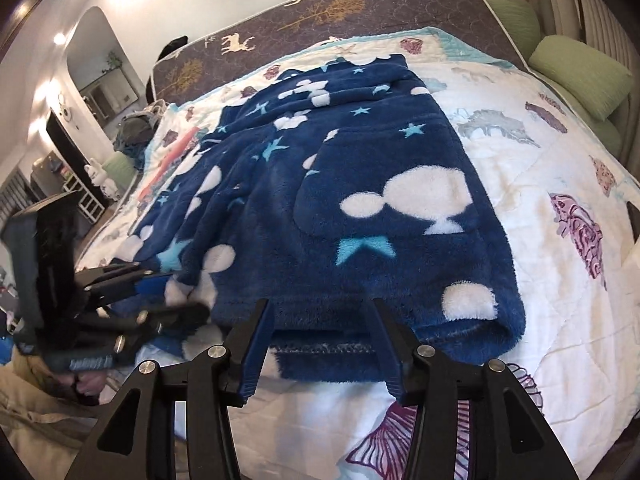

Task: Fold small clothes

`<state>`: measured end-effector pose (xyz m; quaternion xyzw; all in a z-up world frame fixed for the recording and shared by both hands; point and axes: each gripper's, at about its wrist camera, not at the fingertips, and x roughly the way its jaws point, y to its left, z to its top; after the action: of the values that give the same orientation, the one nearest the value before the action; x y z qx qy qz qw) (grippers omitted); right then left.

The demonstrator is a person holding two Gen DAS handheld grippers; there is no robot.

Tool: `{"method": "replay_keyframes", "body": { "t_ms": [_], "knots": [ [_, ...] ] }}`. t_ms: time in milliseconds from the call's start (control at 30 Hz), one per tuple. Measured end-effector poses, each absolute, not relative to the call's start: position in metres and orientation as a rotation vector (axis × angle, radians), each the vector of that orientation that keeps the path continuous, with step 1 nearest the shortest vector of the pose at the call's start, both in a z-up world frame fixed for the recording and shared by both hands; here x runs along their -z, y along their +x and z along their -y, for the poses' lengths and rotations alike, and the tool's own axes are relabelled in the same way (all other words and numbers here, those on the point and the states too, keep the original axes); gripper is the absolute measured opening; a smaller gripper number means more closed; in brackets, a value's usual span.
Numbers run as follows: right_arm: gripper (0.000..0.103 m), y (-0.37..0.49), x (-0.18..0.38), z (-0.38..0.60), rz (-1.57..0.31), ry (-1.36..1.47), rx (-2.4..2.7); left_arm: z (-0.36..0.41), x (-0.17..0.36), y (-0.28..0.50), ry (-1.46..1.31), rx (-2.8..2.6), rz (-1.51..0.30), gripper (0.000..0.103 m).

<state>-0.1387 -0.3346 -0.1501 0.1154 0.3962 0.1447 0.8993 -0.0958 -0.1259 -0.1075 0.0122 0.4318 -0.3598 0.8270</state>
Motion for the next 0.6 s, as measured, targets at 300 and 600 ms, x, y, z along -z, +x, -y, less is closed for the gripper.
{"method": "replay_keyframes", "body": {
  "t_ms": [300,600],
  "knots": [
    [0.058,-0.142,0.163,0.303,-0.872,0.359,-0.580,0.098,0.091,-0.094,-0.132,0.773,-0.894,0.021],
    [0.042,-0.089,0.189,0.309,-0.907,0.732,-0.637,0.116,0.065,-0.109,-0.024,0.811,-0.816,0.021]
  ]
}}
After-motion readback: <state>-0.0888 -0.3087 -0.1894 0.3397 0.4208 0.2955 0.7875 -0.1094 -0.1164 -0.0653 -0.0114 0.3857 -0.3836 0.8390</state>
